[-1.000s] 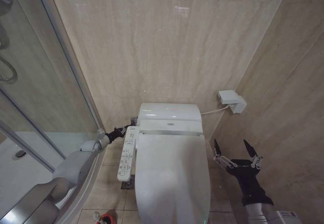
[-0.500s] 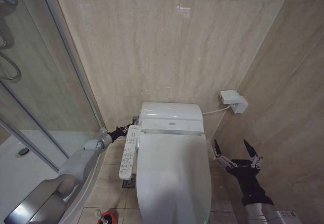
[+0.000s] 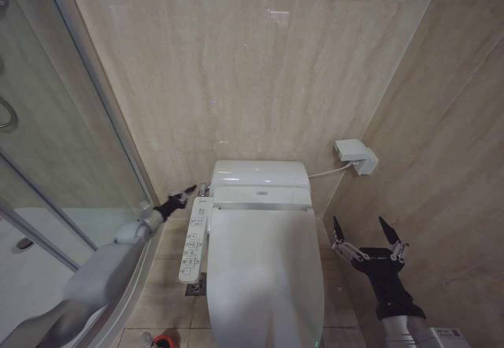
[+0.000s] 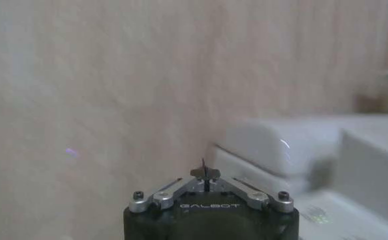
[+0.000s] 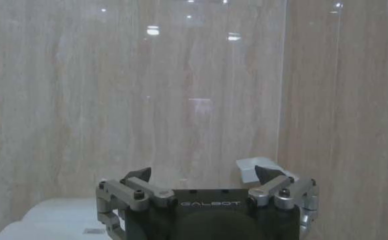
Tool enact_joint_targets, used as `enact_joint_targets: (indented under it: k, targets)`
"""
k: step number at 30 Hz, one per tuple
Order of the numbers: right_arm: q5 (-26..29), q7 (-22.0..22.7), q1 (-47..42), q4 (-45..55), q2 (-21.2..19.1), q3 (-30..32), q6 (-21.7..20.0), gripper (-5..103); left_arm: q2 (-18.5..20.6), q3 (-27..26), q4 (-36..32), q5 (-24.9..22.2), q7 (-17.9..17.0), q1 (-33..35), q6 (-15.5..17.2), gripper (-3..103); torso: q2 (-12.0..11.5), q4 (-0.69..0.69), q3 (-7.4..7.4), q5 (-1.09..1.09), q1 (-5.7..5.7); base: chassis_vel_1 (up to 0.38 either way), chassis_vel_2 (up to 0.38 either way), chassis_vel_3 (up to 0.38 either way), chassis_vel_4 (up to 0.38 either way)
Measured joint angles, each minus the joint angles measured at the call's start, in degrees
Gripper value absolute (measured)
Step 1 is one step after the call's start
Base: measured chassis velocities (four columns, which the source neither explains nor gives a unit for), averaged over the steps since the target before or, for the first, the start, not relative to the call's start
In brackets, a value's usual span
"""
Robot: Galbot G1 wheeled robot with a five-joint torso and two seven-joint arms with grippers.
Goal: Open the toilet lid, clean the toilet bowl with a toilet brush, close the toilet lid, and flush.
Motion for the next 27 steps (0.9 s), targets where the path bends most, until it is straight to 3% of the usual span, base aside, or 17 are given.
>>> enact_joint_targets:
  k: [1, 2, 3, 5, 6, 7, 8, 10, 12, 14, 15, 16, 20, 22, 23, 27]
  targets:
    - [0.00, 0.00, 0.00, 0.00, 0.00, 0.00, 0.00, 100, 0.00, 0.00, 0.00, 0.00, 0.00, 0.00, 0.00, 0, 0.00, 0.00, 0.00, 0.00, 0.00, 0.000, 0.000, 0.000, 0.000]
    - [0.00, 0.00, 0.00, 0.00, 0.00, 0.00, 0.00, 100, 1.33, -1.12, -3.37, -0.01, -3.11, 1.50, -0.12, 0, 0.00, 0.01, 0.00, -0.01, -0.01, 0.000, 0.000, 0.000, 0.000]
    - [0.00, -0.01, 0.00, 0.00, -0.01, -0.01, 0.00, 100, 2.48, -2.65, -7.01, 0.83, -7.68, 3.13, -0.45, 0, 0.01, 0.03, -0.01, 0.00, -0.02, 0.000, 0.000, 0.000, 0.000]
    - [0.00, -0.01, 0.00, 0.00, -0.01, -0.01, 0.00, 100, 4.38, -6.10, -16.17, 4.70, -23.30, 6.81, 0.85, 0, 0.01, 0.03, -0.01, -0.01, -0.03, 0.000, 0.000, 0.000, 0.000]
    - [0.00, -0.01, 0.00, 0.00, -0.01, -0.01, 0.00, 100, 4.38, -6.10, -16.17, 4.70, -23.30, 6.81, 0.85, 0, 0.01, 0.03, -0.01, -0.01, -0.03, 0.000, 0.000, 0.000, 0.000]
    - [0.00, 0.00, 0.00, 0.00, 0.00, 0.00, 0.00, 100, 4.97, -6.85, -18.79, 5.17, -26.49, 7.86, 2.01, 0, 0.00, -0.01, -0.01, -0.01, -0.03, 0.000, 0.000, 0.000, 0.000]
    - [0.00, -0.01, 0.00, 0.01, -0.01, -0.01, 0.00, 100, 6.20, -8.23, -23.62, 5.30, -31.05, 9.97, 4.41, 10, 0.01, 0.00, -0.01, 0.00, -0.04, 0.000, 0.000, 0.000, 0.000]
    - [0.00, 0.00, 0.00, 0.00, 0.00, 0.00, 0.00, 100, 8.55, -12.02, -33.24, 4.41, -37.04, 14.99, 9.04, 10, 0.01, 0.01, -0.01, 0.02, -0.03, 0.000, 0.000, 0.000, 0.000]
    - [0.00, 0.00, 0.00, 0.00, 0.01, 0.00, 0.00, 100, 9.17, -13.60, -36.24, 4.05, -38.55, 16.89, 10.19, 10, 0.01, 0.01, -0.01, 0.02, -0.04, 0.000, 0.000, 0.000, 0.000]
    - [0.00, 0.00, 0.00, 0.01, 0.00, 0.00, 0.00, 100, 10.57, -18.25, -44.70, 3.11, -43.11, 22.37, 13.96, 10, 0.01, 0.05, -0.01, 0.03, -0.03, 0.000, 0.000, 0.000, 0.000]
    - [0.00, -0.02, 0.00, 0.00, -0.02, -0.01, 0.00, 100, 10.88, -20.20, -48.73, 2.52, -45.10, 24.93, 15.71, 36, 0.01, 0.03, -0.02, 0.02, -0.04, 0.000, 0.000, 0.000, 0.000]
    - [0.00, -0.02, 0.00, 0.00, -0.02, -0.01, 0.00, 100, 10.88, -20.20, -48.73, 2.52, -45.10, 24.93, 15.71, 36, 0.01, 0.03, -0.02, 0.02, -0.04, 0.000, 0.000, 0.000, 0.000]
    - [0.00, 0.00, 0.00, 0.01, 0.00, 0.00, 0.00, 100, 11.23, -27.53, -60.80, 2.45, -50.06, 35.24, 20.38, 36, 0.01, 0.00, -0.02, 0.02, -0.04, 0.000, 0.000, 0.000, 0.000]
    - [0.00, -0.01, 0.00, 0.00, -0.01, -0.01, 0.00, 100, 11.23, -29.09, -62.48, 2.62, -50.45, 37.19, 20.95, 36, 0.01, 0.01, -0.01, 0.01, -0.04, 0.000, 0.000, 0.000, 0.000]
    - [0.00, -0.01, 0.00, 0.00, -0.01, 0.00, 0.00, 100, 11.08, -32.18, -65.05, 2.85, -50.79, 40.45, 21.65, 64, 0.01, 0.01, -0.01, 0.01, -0.04, 0.000, 0.000, 0.000, 0.000]
    - [0.00, 0.00, 0.00, 0.00, 0.00, 0.00, 0.00, 100, 9.40, -42.72, -73.82, 4.05, -50.62, 51.17, 23.09, 64, 0.02, 0.02, -0.01, 0.03, -0.04, 0.000, 0.000, 0.000, 0.000]
